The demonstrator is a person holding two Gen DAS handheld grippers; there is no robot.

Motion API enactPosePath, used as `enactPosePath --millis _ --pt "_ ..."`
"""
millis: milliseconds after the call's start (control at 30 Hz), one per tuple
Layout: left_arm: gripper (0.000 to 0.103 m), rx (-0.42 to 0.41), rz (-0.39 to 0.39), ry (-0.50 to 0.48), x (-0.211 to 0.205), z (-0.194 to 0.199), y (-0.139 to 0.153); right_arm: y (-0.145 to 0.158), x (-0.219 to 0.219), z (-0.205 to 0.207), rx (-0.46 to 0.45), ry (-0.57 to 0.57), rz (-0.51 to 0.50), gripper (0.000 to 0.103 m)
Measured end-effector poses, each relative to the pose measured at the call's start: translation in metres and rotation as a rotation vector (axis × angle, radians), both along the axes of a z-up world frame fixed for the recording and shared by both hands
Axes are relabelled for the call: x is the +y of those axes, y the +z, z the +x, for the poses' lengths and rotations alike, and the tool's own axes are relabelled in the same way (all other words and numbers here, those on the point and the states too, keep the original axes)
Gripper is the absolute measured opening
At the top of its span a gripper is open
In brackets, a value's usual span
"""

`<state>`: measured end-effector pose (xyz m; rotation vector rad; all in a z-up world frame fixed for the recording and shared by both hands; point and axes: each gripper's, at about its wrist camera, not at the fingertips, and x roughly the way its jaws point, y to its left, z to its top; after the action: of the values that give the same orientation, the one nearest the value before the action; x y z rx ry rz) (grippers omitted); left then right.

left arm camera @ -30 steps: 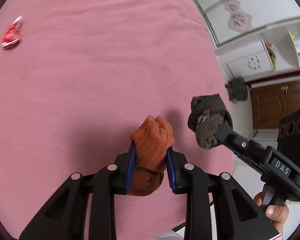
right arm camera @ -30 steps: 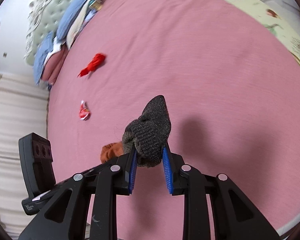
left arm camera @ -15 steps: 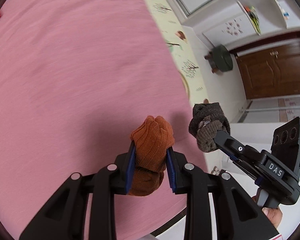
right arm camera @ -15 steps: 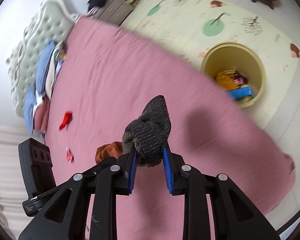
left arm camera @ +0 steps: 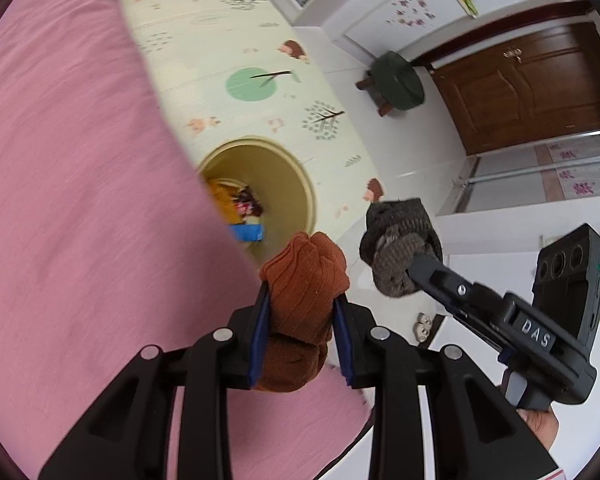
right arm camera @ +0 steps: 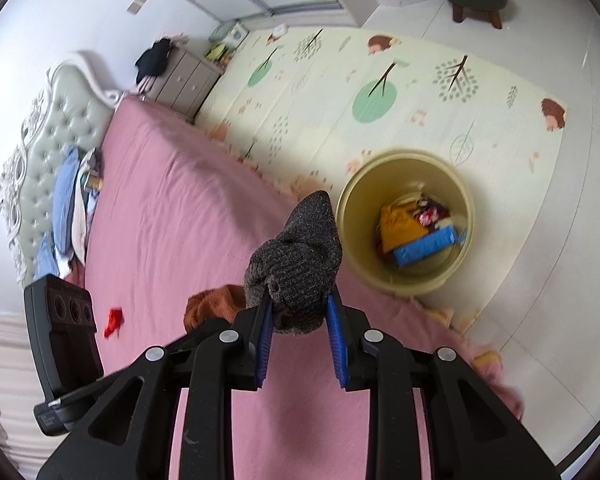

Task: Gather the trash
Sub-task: 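Open both tools to drop the socks into the bin, then move both tools back toward the snack wrapper and red cloth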

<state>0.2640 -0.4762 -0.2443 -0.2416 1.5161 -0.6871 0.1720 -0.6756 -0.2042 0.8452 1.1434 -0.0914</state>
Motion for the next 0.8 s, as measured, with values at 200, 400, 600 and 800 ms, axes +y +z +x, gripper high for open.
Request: enactPosePath --millis 200,400,600,800 --pt "0.078 -0.021 0.014 -0.006 -0.032 0.016 0.003 0.003 -0.038 0.012 0.038 -0.041 -0.036 0.032" --pt "0.083 -0.018 0.035 -0.003 -0.029 0.021 0.004 0.011 -0.042 0.012 0.012 -0.050 -0.095 0.050" --pt "0.083 -0.033 0.043 0.025 -0.008 0.018 0.012 0.015 -0.036 0.014 0.008 -0.056 -0.081 0.050" --pt "0.084 -0.051 0.032 0.077 0.028 0.013 0.026 0.029 -0.014 0.018 -0.013 -0.022 -0.054 0.050"
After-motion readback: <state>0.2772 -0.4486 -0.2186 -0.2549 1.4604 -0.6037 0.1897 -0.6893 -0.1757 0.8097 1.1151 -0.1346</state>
